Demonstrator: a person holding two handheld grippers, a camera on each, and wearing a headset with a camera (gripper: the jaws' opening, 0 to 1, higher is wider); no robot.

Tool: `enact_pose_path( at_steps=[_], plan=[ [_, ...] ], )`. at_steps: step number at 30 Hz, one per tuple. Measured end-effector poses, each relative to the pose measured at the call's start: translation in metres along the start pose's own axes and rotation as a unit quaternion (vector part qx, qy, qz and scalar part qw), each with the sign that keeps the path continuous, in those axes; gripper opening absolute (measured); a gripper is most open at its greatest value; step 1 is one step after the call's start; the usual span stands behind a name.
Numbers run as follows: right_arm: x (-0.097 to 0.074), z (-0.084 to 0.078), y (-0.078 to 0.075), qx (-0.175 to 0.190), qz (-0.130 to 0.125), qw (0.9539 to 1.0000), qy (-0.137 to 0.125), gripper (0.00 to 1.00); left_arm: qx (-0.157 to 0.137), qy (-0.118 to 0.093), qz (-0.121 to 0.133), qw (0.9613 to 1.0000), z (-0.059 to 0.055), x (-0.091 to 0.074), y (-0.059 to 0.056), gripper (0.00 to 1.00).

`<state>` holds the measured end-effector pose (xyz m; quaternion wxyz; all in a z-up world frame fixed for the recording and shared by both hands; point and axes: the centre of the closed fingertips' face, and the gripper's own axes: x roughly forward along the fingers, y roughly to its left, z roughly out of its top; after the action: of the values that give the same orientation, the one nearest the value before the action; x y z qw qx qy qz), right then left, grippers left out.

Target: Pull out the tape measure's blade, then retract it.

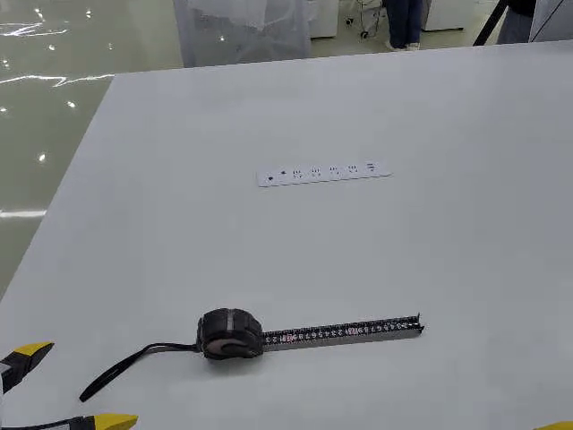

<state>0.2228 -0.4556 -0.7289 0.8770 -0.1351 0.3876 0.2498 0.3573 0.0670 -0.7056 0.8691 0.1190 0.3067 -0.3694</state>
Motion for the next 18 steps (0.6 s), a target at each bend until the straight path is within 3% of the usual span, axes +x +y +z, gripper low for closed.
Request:
enact_pose_path(
  at_steps=[4, 7, 9, 13, 18],
  plan=[
    [-0.003, 0.002, 0.001, 0.001, -0.004, 1.0, -0.004, 0.99, 0.003, -0.001, 0.003, 1.0, 0.002, 0.001, -0.001, 0.99],
    [-0.005, 0.003, 0.001, 0.006, -0.003, 1.0, -0.007, 0.99, -0.01, -0.02, 0.006, 0.9997, 0.008, 0.001, -0.002, 0.99],
    [-0.007, 0.002, -0.001, 0.012, -0.007, 0.9999, -0.007, 0.99, -0.016, -0.009, 0.001, 0.9998, 0.006, 0.003, -0.004, 0.99],
    [-0.011, 0.005, -0.004, 0.014, -0.015, 0.9997, -0.01, 0.99, -0.013, -0.007, -0.011, 0.9998, 0.006, 0.004, -0.009, 0.99],
    [-0.011, 0.007, -0.005, 0.015, -0.015, 0.9997, -0.009, 0.99, -0.002, -0.006, -0.01, 0.9999, 0.01, 0.005, -0.008, 0.99]
  ],
)
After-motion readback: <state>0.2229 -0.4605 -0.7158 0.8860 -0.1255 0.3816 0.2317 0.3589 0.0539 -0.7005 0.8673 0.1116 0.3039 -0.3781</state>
